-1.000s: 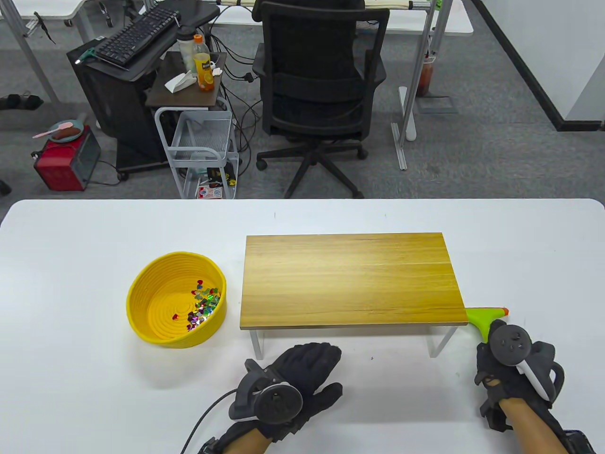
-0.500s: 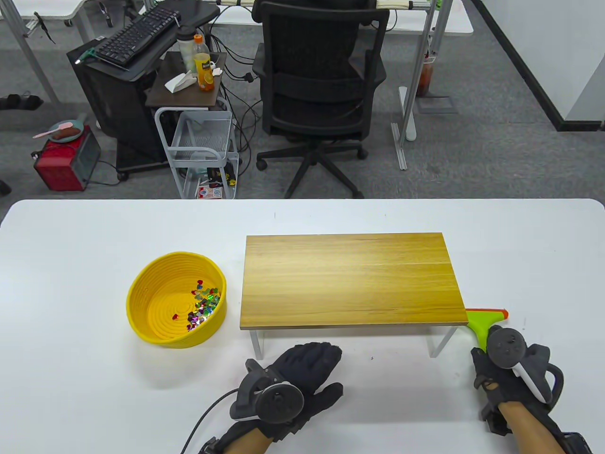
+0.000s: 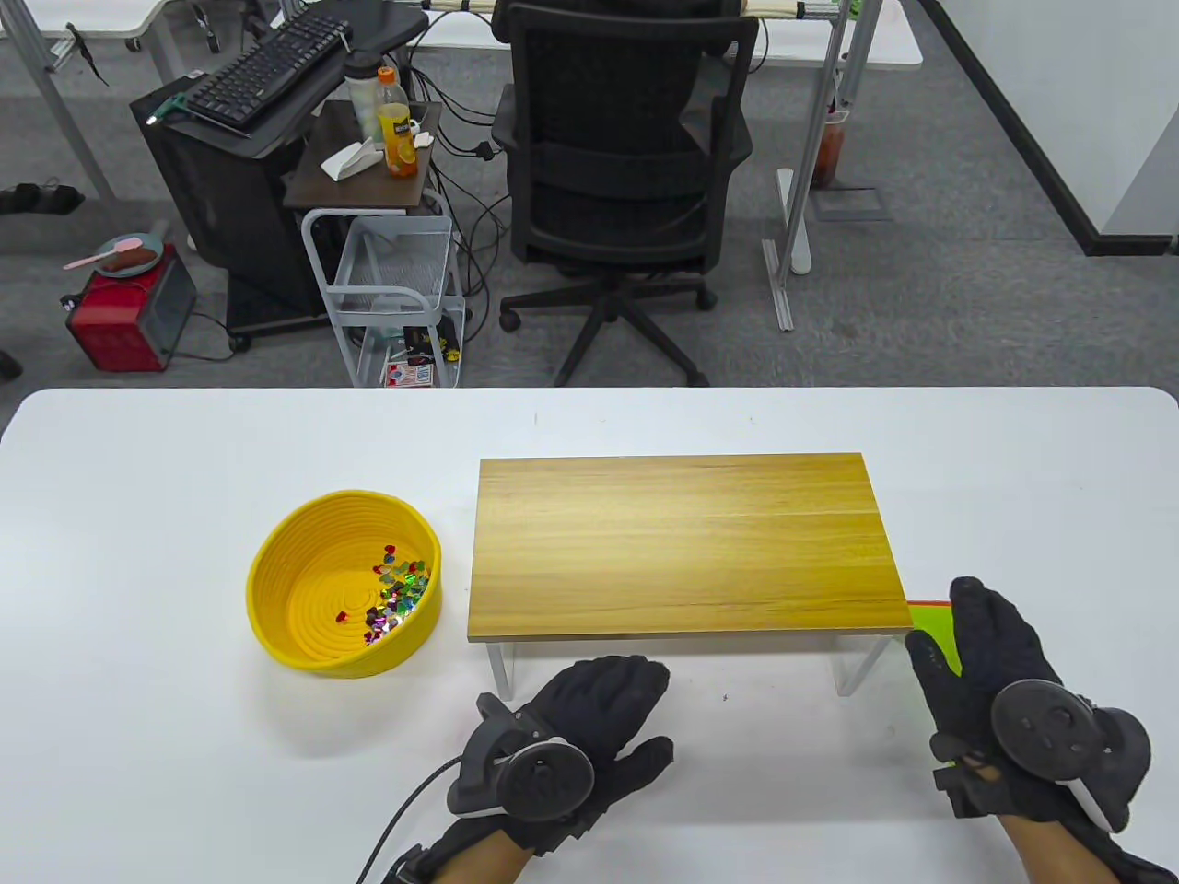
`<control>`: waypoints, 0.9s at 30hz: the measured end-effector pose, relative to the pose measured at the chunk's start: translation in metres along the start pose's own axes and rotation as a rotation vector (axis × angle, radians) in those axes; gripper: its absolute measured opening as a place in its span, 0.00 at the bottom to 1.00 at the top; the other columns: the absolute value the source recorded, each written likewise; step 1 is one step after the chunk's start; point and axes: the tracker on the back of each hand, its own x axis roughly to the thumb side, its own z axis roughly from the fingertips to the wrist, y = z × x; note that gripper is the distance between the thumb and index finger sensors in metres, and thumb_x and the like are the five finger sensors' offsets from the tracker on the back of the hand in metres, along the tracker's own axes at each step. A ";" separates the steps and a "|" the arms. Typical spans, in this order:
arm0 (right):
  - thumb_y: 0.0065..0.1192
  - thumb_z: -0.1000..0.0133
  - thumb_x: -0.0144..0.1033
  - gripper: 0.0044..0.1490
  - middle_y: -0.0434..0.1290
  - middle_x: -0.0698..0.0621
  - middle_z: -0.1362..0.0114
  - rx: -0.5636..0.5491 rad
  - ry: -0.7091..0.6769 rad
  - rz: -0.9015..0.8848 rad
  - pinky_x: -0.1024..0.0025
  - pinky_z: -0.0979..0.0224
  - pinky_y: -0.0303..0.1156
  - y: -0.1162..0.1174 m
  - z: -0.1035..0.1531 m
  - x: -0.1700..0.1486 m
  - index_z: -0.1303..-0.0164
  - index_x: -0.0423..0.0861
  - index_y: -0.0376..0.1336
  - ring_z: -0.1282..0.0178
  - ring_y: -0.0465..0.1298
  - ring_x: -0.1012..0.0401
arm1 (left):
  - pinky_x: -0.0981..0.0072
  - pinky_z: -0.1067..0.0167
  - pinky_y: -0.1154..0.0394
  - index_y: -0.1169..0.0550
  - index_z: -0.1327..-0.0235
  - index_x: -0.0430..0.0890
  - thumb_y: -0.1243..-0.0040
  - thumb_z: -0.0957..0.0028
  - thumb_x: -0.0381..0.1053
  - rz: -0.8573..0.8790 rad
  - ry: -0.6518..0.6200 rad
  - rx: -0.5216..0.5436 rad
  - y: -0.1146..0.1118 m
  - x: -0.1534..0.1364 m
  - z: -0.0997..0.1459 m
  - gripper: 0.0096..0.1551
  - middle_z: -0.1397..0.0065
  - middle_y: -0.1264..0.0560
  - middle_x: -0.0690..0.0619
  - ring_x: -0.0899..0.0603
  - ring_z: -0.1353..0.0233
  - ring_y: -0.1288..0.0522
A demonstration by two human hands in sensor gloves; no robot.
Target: Scrape sequins from tabletop organizer into fabric basket
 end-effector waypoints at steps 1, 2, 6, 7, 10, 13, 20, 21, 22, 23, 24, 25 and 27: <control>0.67 0.37 0.60 0.46 0.62 0.39 0.19 -0.003 -0.074 -0.027 0.40 0.26 0.68 0.000 0.001 0.007 0.20 0.43 0.55 0.27 0.70 0.39 | 0.39 0.35 0.26 0.28 0.32 0.45 0.39 0.52 0.70 -0.005 -0.001 0.000 0.001 0.001 -0.001 0.42 0.30 0.23 0.42 0.34 0.34 0.21; 0.67 0.38 0.63 0.47 0.62 0.40 0.19 -0.016 -0.097 -0.034 0.40 0.26 0.68 0.000 0.003 0.011 0.21 0.44 0.55 0.27 0.70 0.39 | 0.39 0.35 0.26 0.28 0.32 0.45 0.39 0.52 0.70 -0.008 -0.001 0.001 0.001 0.001 -0.001 0.42 0.30 0.23 0.42 0.34 0.34 0.21; 0.65 0.42 0.74 0.51 0.65 0.44 0.19 -0.046 -0.313 -0.069 0.40 0.24 0.67 0.002 0.011 0.035 0.21 0.48 0.58 0.25 0.71 0.41 | 0.40 0.35 0.26 0.29 0.32 0.45 0.40 0.53 0.71 -0.026 -0.003 0.002 0.004 0.002 -0.002 0.42 0.30 0.23 0.42 0.35 0.34 0.21; 0.65 0.43 0.75 0.52 0.66 0.45 0.20 -0.049 -0.345 -0.081 0.40 0.24 0.67 0.004 0.014 0.041 0.22 0.48 0.58 0.25 0.71 0.42 | 0.40 0.35 0.26 0.29 0.32 0.46 0.40 0.53 0.71 -0.026 -0.004 0.003 0.005 0.003 -0.003 0.42 0.30 0.23 0.42 0.35 0.34 0.21; 0.65 0.45 0.77 0.52 0.67 0.45 0.21 -0.026 -0.440 -0.115 0.41 0.25 0.69 0.010 0.019 0.058 0.23 0.49 0.60 0.27 0.73 0.42 | 0.40 0.35 0.26 0.29 0.32 0.46 0.40 0.53 0.71 -0.031 -0.006 0.008 0.008 0.005 -0.005 0.43 0.29 0.23 0.42 0.35 0.34 0.21; 0.67 0.45 0.77 0.52 0.69 0.46 0.22 0.026 -0.502 -0.133 0.41 0.26 0.71 0.019 0.023 0.069 0.23 0.49 0.60 0.28 0.75 0.43 | 0.39 0.34 0.26 0.29 0.32 0.46 0.40 0.53 0.71 -0.031 -0.006 0.017 0.009 0.006 -0.006 0.43 0.29 0.23 0.42 0.35 0.34 0.22; 0.69 0.47 0.76 0.52 0.71 0.46 0.23 0.163 -0.566 -0.191 0.42 0.29 0.73 0.052 0.026 0.081 0.24 0.49 0.61 0.29 0.77 0.43 | 0.39 0.35 0.26 0.29 0.32 0.46 0.40 0.53 0.72 -0.043 -0.018 0.006 0.003 0.004 -0.003 0.44 0.29 0.24 0.42 0.34 0.33 0.22; 0.69 0.47 0.76 0.53 0.71 0.46 0.22 0.167 -0.565 -0.197 0.42 0.29 0.73 0.054 0.026 0.081 0.24 0.49 0.61 0.29 0.77 0.43 | 0.39 0.35 0.26 0.29 0.32 0.46 0.40 0.53 0.72 -0.048 -0.019 0.004 0.002 0.004 -0.003 0.44 0.29 0.24 0.42 0.35 0.33 0.22; 0.69 0.47 0.76 0.53 0.71 0.46 0.22 0.168 -0.563 -0.206 0.42 0.29 0.73 0.058 0.027 0.081 0.24 0.49 0.61 0.29 0.77 0.43 | 0.39 0.35 0.26 0.29 0.32 0.46 0.40 0.53 0.72 -0.049 -0.023 0.000 0.001 0.003 -0.003 0.44 0.29 0.24 0.42 0.35 0.33 0.22; 0.69 0.47 0.75 0.52 0.71 0.46 0.22 0.167 -0.561 -0.208 0.42 0.29 0.73 0.060 0.028 0.081 0.24 0.48 0.61 0.29 0.77 0.43 | 0.39 0.35 0.26 0.29 0.32 0.46 0.40 0.54 0.72 -0.046 -0.024 -0.002 0.001 0.003 -0.003 0.44 0.29 0.24 0.42 0.35 0.33 0.22; 0.69 0.47 0.75 0.52 0.71 0.46 0.22 0.166 -0.561 -0.206 0.42 0.29 0.73 0.062 0.029 0.080 0.24 0.48 0.61 0.29 0.77 0.43 | 0.39 0.35 0.26 0.29 0.32 0.46 0.40 0.54 0.72 -0.041 -0.026 -0.006 0.000 0.003 -0.003 0.44 0.29 0.24 0.42 0.35 0.33 0.22; 0.69 0.47 0.75 0.52 0.71 0.46 0.22 0.164 -0.561 -0.207 0.42 0.29 0.73 0.063 0.029 0.080 0.24 0.48 0.61 0.29 0.77 0.43 | 0.39 0.34 0.26 0.29 0.32 0.46 0.40 0.54 0.73 -0.043 -0.028 -0.008 -0.001 0.003 -0.002 0.44 0.29 0.24 0.42 0.35 0.33 0.22; 0.69 0.46 0.75 0.52 0.71 0.46 0.22 0.163 -0.559 -0.211 0.42 0.29 0.73 0.064 0.029 0.081 0.24 0.48 0.61 0.29 0.77 0.43 | 0.39 0.35 0.26 0.29 0.32 0.46 0.40 0.54 0.73 -0.057 -0.038 -0.011 -0.001 0.004 -0.001 0.45 0.29 0.24 0.42 0.35 0.33 0.22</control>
